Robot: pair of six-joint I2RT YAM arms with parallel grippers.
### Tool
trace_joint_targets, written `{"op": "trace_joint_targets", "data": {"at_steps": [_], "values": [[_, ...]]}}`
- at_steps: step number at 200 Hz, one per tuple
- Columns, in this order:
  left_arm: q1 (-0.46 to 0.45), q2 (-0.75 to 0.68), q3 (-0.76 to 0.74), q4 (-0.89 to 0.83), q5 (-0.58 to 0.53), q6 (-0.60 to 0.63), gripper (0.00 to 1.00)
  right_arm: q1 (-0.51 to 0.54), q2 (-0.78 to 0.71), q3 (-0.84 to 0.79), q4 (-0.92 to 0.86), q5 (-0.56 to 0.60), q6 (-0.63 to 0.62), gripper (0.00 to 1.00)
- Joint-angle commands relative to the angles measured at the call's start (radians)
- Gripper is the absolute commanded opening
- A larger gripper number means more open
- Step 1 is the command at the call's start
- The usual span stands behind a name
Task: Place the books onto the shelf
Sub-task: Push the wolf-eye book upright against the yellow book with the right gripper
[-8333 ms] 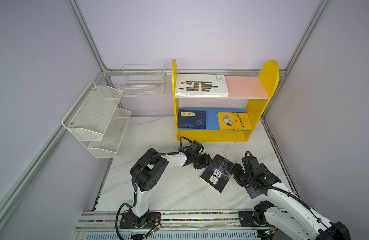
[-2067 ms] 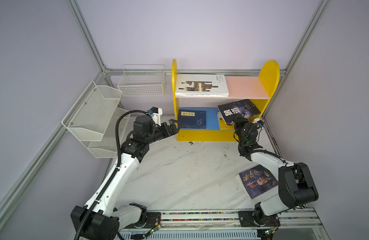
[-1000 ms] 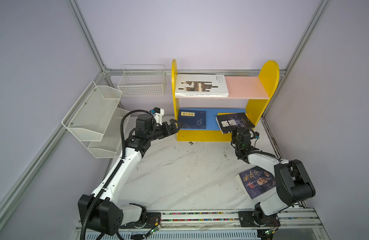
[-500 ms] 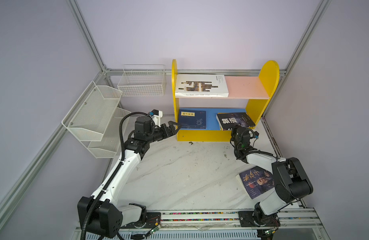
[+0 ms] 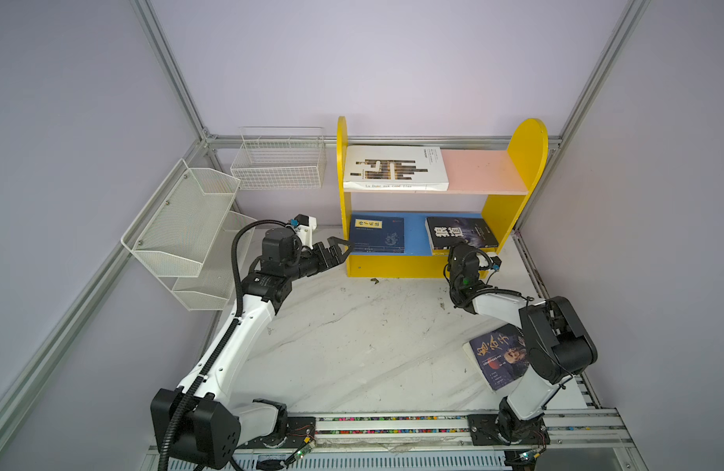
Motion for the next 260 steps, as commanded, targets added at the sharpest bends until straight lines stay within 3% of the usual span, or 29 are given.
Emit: {"op": "trace_joint_targets", "data": {"at_steps": [1,120,166,204,231,260], "values": [[0.008,-0.011,-0.028,0.037,0.020,-0.005,1.00,0.011,-0.068,0.013,-0.041,0.089,0.038,0.00],[0.010,-0.039,-0.049,0.021,0.023,-0.002,1.00,-0.039,-0.003,-0.053,0.063,-0.045,0.099,0.01],[0.013,-0.042,-0.044,0.003,0.031,0.014,1.00,-0.039,-0.033,-0.031,-0.033,-0.028,0.096,0.30],[0.016,-0.037,-0.040,0.000,0.044,0.017,1.00,-0.029,-0.085,-0.005,-0.221,-0.018,0.129,0.46],[0.017,-0.031,-0.040,0.002,0.055,0.021,1.00,-0.027,-0.102,0.008,-0.301,-0.046,0.128,0.51],[0.019,-0.031,-0.041,0.002,0.059,0.025,1.00,-0.028,-0.104,0.080,-0.472,-0.176,0.072,0.52]]}}
